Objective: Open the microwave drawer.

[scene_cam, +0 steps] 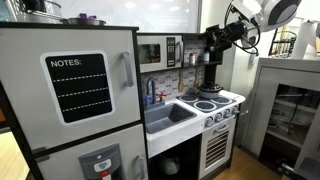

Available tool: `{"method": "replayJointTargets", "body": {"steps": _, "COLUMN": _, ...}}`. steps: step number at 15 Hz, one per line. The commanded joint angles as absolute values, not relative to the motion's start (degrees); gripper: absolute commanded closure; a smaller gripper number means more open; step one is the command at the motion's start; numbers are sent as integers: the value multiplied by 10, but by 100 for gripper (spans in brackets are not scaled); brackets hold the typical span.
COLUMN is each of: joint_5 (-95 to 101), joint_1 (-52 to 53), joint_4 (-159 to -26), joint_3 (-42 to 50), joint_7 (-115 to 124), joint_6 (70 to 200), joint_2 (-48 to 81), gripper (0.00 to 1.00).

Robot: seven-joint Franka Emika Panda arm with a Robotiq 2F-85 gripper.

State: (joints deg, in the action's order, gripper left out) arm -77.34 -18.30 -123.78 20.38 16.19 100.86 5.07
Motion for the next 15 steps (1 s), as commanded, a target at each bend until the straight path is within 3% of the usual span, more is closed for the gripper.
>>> {"method": "replayJointTargets", "body": {"steps": 1, "joint_5": -785, "joint_1": -185, "joint_4": -1235, "joint_3": 196, "joint_7": 162, "joint_6": 1000, "joint_2": 57, "gripper": 0}}
{"method": "replayJointTargets", "body": {"steps": 15, "joint_5": -838, "joint_1": -165, "joint_4": -1254, "joint_3": 174, "joint_7": 171, "joint_6": 1048, "joint_2": 98, "gripper": 0}}
